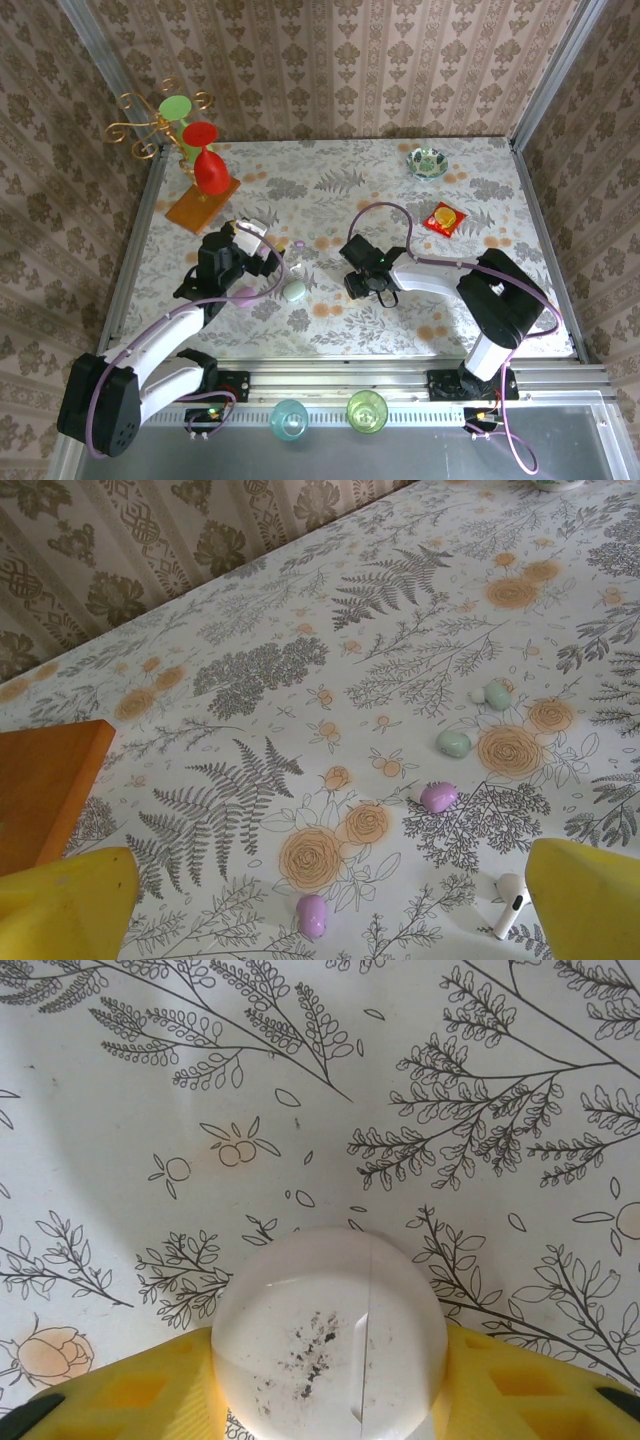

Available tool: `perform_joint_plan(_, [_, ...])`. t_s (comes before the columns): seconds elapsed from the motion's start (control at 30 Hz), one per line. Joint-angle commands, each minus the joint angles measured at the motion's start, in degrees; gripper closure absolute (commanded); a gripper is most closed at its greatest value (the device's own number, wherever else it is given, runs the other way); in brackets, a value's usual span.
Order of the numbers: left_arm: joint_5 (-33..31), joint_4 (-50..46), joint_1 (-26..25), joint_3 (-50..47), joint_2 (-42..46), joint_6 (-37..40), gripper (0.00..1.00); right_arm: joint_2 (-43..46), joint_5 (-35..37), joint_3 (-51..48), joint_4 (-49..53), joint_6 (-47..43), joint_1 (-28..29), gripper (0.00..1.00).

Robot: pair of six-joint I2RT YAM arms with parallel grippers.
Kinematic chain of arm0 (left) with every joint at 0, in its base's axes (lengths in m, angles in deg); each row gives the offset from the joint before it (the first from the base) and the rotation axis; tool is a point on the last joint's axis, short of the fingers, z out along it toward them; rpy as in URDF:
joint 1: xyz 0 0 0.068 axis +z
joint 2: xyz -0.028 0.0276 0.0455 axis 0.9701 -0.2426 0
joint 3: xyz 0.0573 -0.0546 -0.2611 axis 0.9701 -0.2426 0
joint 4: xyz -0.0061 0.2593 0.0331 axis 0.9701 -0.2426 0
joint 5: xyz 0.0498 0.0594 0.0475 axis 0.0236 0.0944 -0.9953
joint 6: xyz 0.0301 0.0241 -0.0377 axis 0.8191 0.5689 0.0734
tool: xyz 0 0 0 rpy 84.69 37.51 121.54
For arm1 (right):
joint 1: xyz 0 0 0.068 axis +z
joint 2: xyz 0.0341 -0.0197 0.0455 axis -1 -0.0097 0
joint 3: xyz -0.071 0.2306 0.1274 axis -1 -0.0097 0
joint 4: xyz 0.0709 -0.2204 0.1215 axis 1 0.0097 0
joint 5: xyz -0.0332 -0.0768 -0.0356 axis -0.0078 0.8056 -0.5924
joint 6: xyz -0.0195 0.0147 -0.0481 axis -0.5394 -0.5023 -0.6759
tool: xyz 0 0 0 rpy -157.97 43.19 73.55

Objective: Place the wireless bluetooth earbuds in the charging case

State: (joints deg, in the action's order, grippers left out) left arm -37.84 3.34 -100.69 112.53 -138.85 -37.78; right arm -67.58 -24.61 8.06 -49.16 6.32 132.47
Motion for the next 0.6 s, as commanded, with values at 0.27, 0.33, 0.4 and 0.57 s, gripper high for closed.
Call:
perform_joint_plan(0.27, [10.6,-26.0,-0.2,16.8,2.0,-16.5,0.00,16.2,-10.4,-2.8,-7.1,-24.5,0.4,0.54])
perform_joint_plan(0.33, [14.6,-31.3,0.1,20.3,2.2,-18.8,0.00,19.9,-12.5,-2.9,-7.8,-30.5,0.5,0.56])
perform_joint_plan(0.4, [20.0,-35.6,0.1,23.0,2.4,-21.2,0.00,22.0,-13.6,-2.4,-7.8,-36.6,0.4,0.56])
perform_joint_plan(0.57, [34.2,-37.8,0.1,26.5,2.0,-28.2,0.00,25.9,-15.0,-0.7,-6.8,-48.6,0.8,0.58])
